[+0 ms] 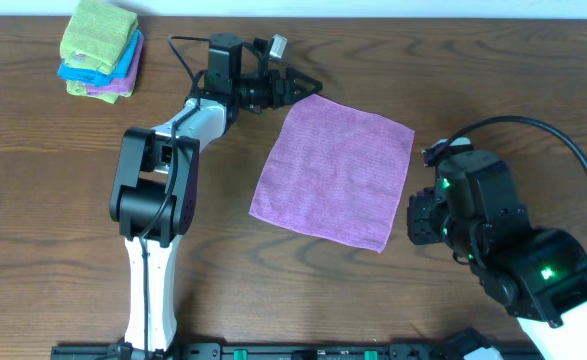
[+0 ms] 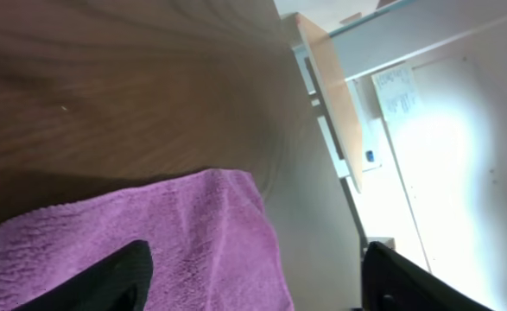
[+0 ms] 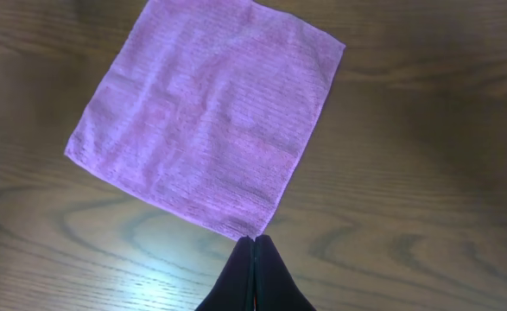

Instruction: Fold the cloth

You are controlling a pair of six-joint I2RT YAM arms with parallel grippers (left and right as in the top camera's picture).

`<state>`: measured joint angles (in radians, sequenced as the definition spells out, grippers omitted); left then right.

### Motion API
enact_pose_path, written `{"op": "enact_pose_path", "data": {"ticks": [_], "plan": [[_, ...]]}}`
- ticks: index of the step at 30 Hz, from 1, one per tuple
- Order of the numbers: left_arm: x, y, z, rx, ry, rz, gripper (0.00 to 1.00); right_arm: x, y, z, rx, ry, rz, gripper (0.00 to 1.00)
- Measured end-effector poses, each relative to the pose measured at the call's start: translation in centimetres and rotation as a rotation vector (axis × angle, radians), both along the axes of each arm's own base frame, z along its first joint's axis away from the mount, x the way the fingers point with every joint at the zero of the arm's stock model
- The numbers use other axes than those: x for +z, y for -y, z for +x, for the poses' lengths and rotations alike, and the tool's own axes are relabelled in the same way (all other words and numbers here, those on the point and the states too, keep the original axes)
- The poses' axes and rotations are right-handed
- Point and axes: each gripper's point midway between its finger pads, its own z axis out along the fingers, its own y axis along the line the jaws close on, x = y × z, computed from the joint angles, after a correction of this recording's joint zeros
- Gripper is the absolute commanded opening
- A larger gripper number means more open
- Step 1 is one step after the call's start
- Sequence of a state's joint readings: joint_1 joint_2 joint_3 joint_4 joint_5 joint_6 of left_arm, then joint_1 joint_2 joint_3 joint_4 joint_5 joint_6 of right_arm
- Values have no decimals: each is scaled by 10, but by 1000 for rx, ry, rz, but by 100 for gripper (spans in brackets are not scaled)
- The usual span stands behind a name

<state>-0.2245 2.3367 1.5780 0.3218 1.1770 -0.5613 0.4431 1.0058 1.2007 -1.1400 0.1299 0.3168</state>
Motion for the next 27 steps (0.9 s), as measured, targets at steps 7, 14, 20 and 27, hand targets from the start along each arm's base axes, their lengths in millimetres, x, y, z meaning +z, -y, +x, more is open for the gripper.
{"op": "enact_pose_path", "data": {"ticks": [7,14,20,27], "plan": [[-17,-2,-17,-33,-118,29,6,-1,9,0,-28,1,-36,1],[-58,-5,-46,-41,-248,188,5,0,41,9,-157,12,-67,1],[-49,8,-57,-8,-64,465,5,0,52,10,-186,10,-77,1],[-21,6,-29,204,239,807,6,-1,50,9,-170,2,-69,1]]}}
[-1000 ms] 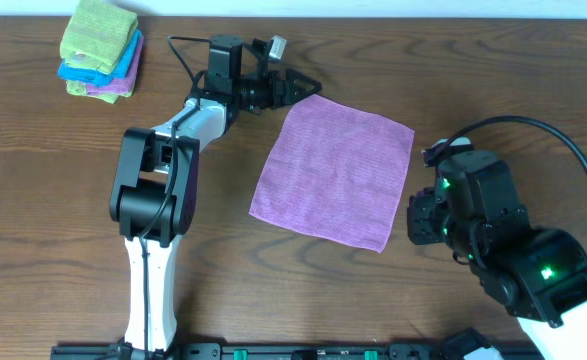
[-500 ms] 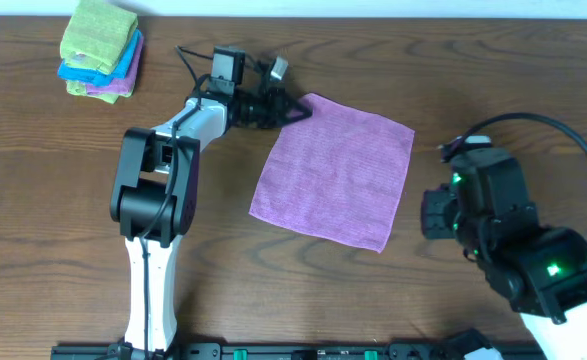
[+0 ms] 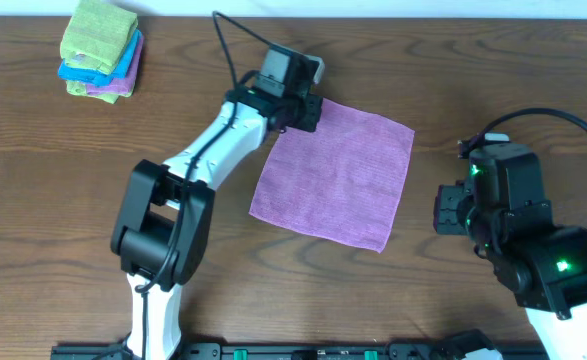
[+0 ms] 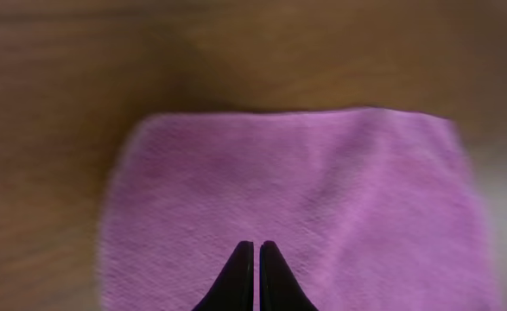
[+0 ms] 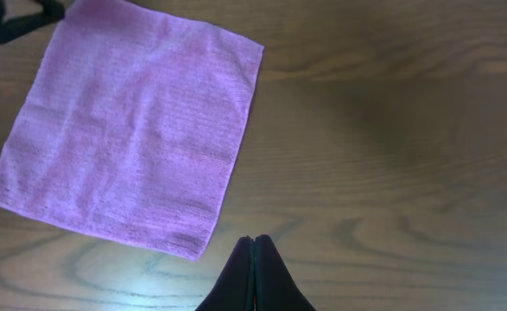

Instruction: Fold the cloth

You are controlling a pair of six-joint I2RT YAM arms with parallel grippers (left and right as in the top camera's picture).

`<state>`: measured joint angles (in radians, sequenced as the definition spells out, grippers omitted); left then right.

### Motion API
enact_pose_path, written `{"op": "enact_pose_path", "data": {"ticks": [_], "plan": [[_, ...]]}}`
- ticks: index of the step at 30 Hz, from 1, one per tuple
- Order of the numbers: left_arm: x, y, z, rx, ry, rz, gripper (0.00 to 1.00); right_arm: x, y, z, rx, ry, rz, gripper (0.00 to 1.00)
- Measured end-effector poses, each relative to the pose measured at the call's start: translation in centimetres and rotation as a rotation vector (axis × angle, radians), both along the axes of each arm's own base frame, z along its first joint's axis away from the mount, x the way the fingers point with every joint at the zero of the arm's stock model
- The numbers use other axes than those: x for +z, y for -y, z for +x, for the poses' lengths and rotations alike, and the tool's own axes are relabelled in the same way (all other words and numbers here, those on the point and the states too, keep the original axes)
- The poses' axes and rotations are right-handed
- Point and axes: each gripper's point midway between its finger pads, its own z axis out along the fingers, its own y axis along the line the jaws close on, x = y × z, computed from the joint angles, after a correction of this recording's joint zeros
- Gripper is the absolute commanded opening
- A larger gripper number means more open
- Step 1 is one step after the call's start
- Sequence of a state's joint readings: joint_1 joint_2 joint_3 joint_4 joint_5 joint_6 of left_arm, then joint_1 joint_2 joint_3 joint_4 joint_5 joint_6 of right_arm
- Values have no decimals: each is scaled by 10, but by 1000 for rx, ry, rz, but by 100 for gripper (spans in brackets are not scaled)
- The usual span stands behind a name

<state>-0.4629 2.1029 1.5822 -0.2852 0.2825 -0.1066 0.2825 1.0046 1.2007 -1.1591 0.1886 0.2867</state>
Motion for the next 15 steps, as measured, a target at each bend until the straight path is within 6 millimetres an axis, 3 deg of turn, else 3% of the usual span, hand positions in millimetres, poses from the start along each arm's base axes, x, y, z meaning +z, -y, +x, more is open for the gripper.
{"op": "enact_pose_path", "data": {"ticks": [5,15], "plan": [[-11,-12,21,76,80,81,6,-1,-1,-2,8,-6,5,1],[-59,-21,24,107,33,151,5,-1,-3,-2,14,-10,11,1]]}}
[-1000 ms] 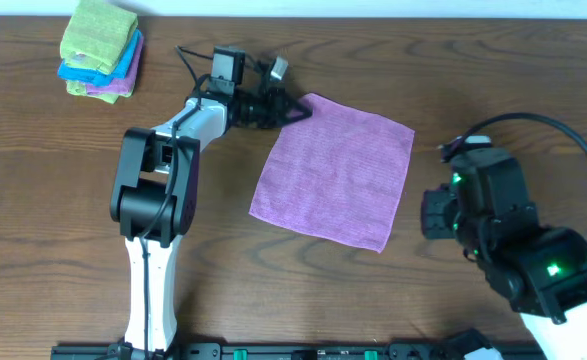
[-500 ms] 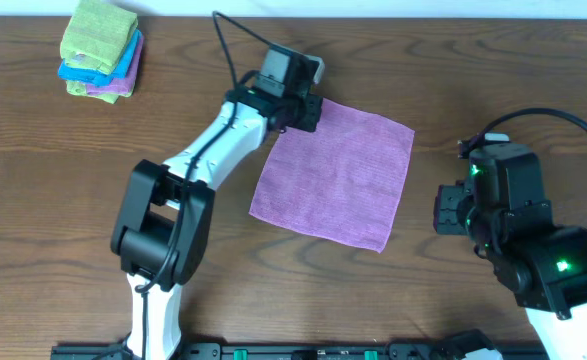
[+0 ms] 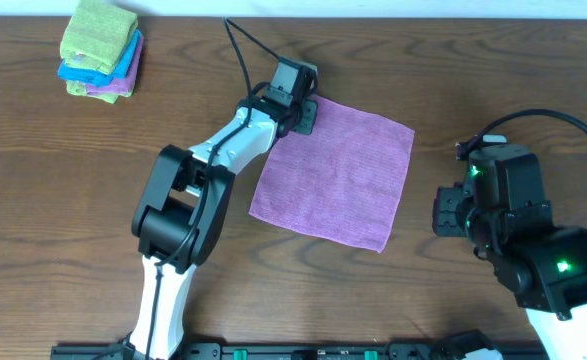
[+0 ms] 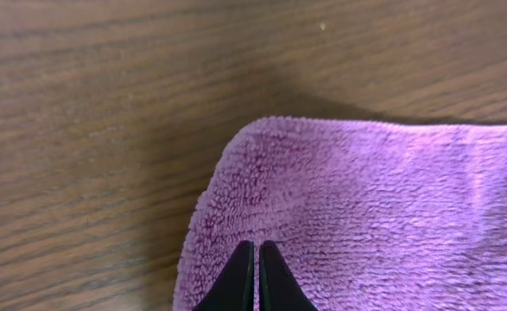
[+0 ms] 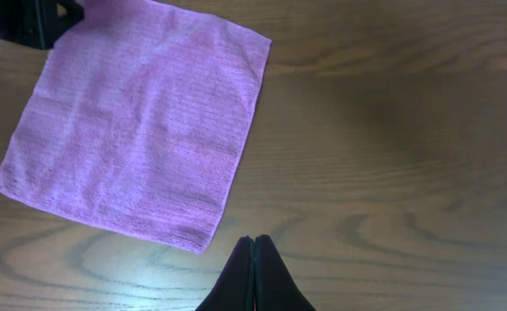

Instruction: Fold the cloth

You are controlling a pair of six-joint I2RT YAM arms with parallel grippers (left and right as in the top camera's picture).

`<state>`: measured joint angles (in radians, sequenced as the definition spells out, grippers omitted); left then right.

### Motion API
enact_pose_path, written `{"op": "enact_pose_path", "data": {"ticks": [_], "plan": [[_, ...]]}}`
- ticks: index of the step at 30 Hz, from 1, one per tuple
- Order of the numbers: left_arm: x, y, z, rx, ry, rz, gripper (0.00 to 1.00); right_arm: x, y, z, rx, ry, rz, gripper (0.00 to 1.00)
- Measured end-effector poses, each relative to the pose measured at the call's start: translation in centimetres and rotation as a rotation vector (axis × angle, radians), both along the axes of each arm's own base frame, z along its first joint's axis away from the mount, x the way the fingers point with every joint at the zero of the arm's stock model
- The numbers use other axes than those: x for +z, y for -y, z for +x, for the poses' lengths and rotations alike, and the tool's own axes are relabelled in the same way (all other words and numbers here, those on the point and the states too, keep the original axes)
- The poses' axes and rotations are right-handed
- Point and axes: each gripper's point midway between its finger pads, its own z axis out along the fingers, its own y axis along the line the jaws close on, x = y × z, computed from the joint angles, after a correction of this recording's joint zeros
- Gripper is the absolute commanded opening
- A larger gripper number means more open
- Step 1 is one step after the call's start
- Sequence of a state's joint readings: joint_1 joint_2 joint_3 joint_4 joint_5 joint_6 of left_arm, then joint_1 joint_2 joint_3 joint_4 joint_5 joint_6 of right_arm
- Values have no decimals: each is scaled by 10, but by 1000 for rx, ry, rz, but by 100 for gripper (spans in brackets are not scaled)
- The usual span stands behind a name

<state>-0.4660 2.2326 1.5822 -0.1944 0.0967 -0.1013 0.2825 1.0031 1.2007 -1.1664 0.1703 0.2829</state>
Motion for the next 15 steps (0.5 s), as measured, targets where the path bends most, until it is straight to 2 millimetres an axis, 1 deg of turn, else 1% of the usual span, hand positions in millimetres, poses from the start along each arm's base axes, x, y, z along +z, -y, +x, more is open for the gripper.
{"op": "enact_pose_path", "data": {"ticks": [7,10,13,15], "plan": [[-14,3,0,6,-20,-13,6,0,-2,-1,8,-4,11,1],[-21,2,-6,7,-54,-12,6,0,-3,-1,9,-4,13,1],[-23,-1,-13,7,-98,3,6,0,-3,-1,10,-4,14,1],[-23,-2,-22,2,-143,10,6,0,-3,0,10,-4,14,1]]}}
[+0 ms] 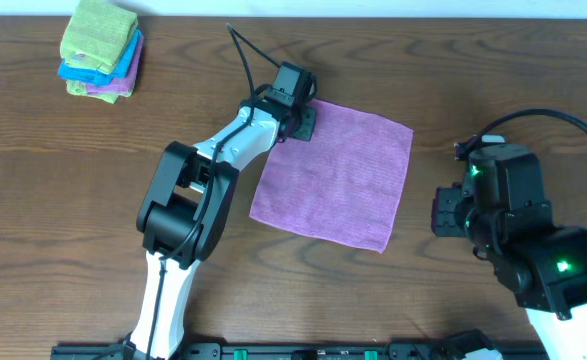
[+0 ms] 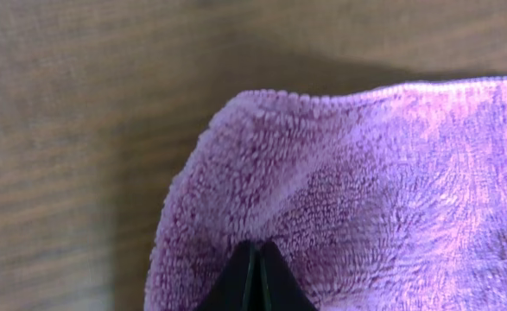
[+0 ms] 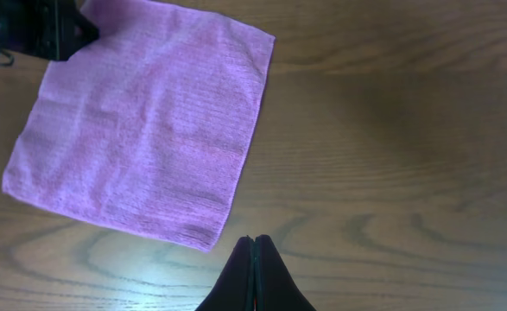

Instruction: Fold the cloth

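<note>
A purple cloth (image 1: 338,170) lies spread flat on the wooden table (image 1: 53,200). My left gripper (image 1: 298,120) is at the cloth's far left corner. In the left wrist view its fingertips (image 2: 256,244) are shut together and rest on the fuzzy cloth (image 2: 365,173) just inside that corner, with no fabric between them. My right gripper (image 1: 441,215) hangs to the right of the cloth, clear of it. It is shut (image 3: 254,238) on nothing, and the cloth (image 3: 141,130) lies ahead and to its left.
A stack of folded cloths (image 1: 100,48), green, blue and pink, sits at the table's far left corner. The left arm (image 1: 188,200) stretches from the near edge to the cloth. The right arm's base (image 1: 553,270) fills the near right corner.
My left gripper has come down closer onto the cloth's far left corner, and its shut tips now touch the fabric. The right gripper has hardly moved.
At first my left gripper was open beside the cloth's far left corner, and the shut right gripper was at its near right corner. Then the left was shut above the corner and the right had drawn back rightward. The left has since lowered onto the corner.
</note>
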You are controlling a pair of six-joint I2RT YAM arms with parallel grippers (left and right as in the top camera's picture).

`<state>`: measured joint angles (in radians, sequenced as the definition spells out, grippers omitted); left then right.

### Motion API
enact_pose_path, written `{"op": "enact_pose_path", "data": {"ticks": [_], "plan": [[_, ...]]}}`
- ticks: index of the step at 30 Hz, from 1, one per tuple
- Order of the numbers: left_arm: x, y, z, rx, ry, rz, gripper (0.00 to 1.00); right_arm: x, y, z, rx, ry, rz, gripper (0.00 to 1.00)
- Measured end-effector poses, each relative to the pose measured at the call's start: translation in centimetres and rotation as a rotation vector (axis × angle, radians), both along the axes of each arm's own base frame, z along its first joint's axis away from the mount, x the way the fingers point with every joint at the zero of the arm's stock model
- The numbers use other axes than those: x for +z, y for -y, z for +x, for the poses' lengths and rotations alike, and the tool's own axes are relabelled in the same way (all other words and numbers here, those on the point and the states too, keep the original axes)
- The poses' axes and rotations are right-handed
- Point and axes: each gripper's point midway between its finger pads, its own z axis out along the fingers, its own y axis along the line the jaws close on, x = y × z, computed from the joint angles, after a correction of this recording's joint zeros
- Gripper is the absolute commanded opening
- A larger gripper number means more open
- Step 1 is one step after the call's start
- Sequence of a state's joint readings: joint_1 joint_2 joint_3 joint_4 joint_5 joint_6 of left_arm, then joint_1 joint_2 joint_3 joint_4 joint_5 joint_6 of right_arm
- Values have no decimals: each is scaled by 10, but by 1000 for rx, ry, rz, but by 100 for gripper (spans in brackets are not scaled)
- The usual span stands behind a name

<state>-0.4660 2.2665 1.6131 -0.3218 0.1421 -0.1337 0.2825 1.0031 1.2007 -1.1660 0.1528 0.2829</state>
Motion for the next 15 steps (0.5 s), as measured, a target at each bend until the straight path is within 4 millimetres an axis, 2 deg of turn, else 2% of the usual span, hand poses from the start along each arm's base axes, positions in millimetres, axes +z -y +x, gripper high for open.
{"op": "enact_pose_path", "data": {"ticks": [7,10,15], "plan": [[-1,13,-53,-66,-255,-113,5,0,0,0,1,0,2,2],[-2,16,-68,-81,-323,-141,6,0,-1,0,3,0,2,1],[-4,-1,-78,-16,-368,-51,6,0,-1,0,4,0,1,1]]}}
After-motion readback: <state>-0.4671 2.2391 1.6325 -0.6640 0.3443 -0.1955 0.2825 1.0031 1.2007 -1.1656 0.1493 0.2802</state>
